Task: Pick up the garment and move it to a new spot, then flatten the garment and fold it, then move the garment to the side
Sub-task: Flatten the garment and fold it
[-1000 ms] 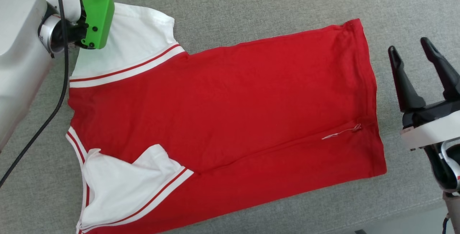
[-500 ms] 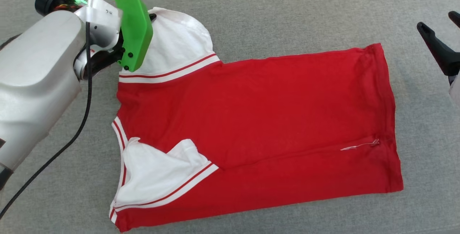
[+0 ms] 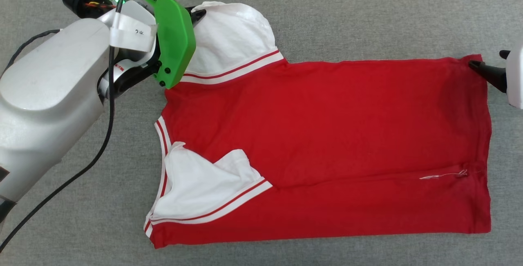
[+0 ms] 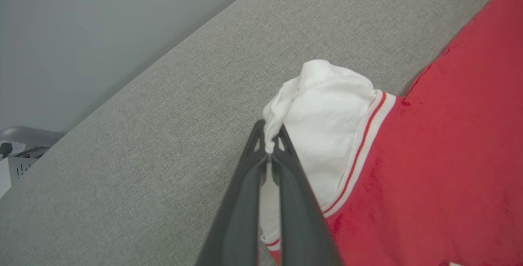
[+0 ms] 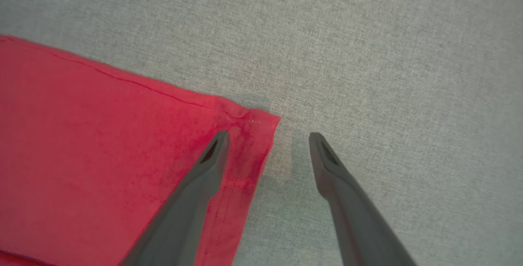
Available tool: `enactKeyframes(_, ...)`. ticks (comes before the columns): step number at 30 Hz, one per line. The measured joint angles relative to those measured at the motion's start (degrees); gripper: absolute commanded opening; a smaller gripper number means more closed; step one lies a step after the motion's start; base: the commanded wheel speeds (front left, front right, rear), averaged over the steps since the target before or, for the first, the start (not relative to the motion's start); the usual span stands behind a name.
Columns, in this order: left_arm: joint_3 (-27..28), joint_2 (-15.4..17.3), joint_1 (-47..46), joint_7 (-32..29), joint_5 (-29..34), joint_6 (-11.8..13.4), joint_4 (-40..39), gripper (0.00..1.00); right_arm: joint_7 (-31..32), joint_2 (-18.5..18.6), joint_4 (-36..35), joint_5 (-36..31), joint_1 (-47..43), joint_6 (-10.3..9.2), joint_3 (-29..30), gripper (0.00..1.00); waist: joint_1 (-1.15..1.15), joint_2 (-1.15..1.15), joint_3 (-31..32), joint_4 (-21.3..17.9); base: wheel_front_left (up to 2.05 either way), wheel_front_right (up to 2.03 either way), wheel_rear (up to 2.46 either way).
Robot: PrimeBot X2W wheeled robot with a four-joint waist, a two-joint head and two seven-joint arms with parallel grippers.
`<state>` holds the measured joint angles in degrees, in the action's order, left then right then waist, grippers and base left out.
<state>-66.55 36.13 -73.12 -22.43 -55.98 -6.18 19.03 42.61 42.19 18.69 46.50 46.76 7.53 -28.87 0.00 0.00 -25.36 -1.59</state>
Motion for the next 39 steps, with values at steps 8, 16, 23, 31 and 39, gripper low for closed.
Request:
enactKeyframes(8,0.3,0.1,-0.4,1.2,0.2,0.2,-0.7,0.0,-3.6,-2.5,7.9,-0.5,1.3,-0.01,-4.9,1.0,0.0,0.0,-2.2,1.3,0.0,0.0,0.0)
enactKeyframes(16,0.3,0.1,-0.3,2.3,0.2,0.2,0.6,0.0,-8.8,-1.3,10.6,1.0,2.0,-0.07,-9.1,0.0,-0.01,0.0,-2.4,1.6,0.0,0.0,0.0)
enactKeyframes(23,0.2,0.3,1.1,4.8,0.1,0.2,1.7,0.0,-20.0,-1.9,12.2,2.3,2.0,0.0,-11.4,0.0,0.0,0.0,0.4,1.5,0.0,0.0,0.0)
enactKeyframes(31,-1.4,2.7,8.3,7.3,-0.1,1.3,-1.1,0.0,-29.1,0.1,10.3,4.2,-2.6,0.0,-13.7,0.0,-0.01,0.0,6.0,1.7,0.0,0.0,0.0)
enactKeyframes(39,-3.1,6.4,19.6,10.0,-1.9,6.0,-8.3,0.0,-35.5,2.1,7.7,4.2,-10.9,0.0,-15.3,0.0,-0.01,0.0,11.7,1.7,0.0,0.0,0.0)
